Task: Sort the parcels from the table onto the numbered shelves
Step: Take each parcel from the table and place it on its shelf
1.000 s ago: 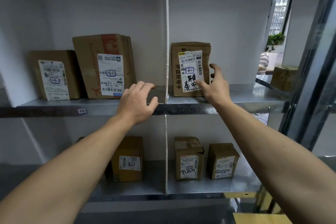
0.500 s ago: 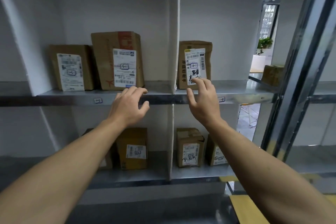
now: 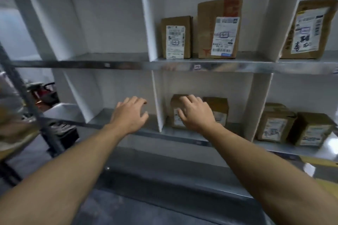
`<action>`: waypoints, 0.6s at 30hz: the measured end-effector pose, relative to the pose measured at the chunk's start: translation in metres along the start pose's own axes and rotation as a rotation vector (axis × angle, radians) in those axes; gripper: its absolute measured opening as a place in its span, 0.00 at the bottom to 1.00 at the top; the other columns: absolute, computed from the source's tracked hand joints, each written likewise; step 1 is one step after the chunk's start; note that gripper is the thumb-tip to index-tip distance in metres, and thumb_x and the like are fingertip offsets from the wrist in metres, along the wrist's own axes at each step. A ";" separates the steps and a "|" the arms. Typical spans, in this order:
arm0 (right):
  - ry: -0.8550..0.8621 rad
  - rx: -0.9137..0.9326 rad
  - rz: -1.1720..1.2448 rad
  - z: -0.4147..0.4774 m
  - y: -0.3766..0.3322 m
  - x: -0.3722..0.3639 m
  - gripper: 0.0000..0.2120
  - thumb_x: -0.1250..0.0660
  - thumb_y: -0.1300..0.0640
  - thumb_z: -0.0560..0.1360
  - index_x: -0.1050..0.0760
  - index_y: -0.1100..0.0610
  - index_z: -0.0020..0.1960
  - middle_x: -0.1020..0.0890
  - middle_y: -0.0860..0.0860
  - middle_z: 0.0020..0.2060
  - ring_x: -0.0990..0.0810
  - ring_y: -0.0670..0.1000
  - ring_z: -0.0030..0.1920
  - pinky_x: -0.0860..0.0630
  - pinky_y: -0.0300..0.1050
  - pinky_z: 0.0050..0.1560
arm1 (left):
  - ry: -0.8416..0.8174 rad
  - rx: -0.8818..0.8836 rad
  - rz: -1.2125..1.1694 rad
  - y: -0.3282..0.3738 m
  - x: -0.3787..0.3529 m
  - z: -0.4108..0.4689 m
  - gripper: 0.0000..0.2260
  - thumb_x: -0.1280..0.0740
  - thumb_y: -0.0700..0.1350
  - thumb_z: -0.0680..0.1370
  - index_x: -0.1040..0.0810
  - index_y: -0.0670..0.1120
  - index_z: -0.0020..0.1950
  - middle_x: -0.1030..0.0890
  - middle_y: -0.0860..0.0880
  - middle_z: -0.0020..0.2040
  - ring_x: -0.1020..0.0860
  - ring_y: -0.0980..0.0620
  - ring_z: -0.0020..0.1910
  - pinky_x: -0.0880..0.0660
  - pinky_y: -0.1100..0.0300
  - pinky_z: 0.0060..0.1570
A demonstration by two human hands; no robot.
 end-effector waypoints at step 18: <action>-0.583 0.553 0.094 -0.020 -0.360 -0.218 0.20 0.45 0.43 0.82 0.31 0.54 0.66 0.26 0.57 0.65 0.26 0.61 0.64 0.30 0.55 0.62 | -0.350 0.613 0.203 -0.295 -0.039 -0.277 0.17 0.43 0.55 0.79 0.28 0.51 0.64 0.25 0.50 0.60 0.27 0.47 0.58 0.31 0.51 0.55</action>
Point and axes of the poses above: each hand's wrist, its own z-axis towards the middle knuckle, its own x-axis out of the back of the hand, y = z × x, the point moved 10 cm from there along z, towards the middle knuckle
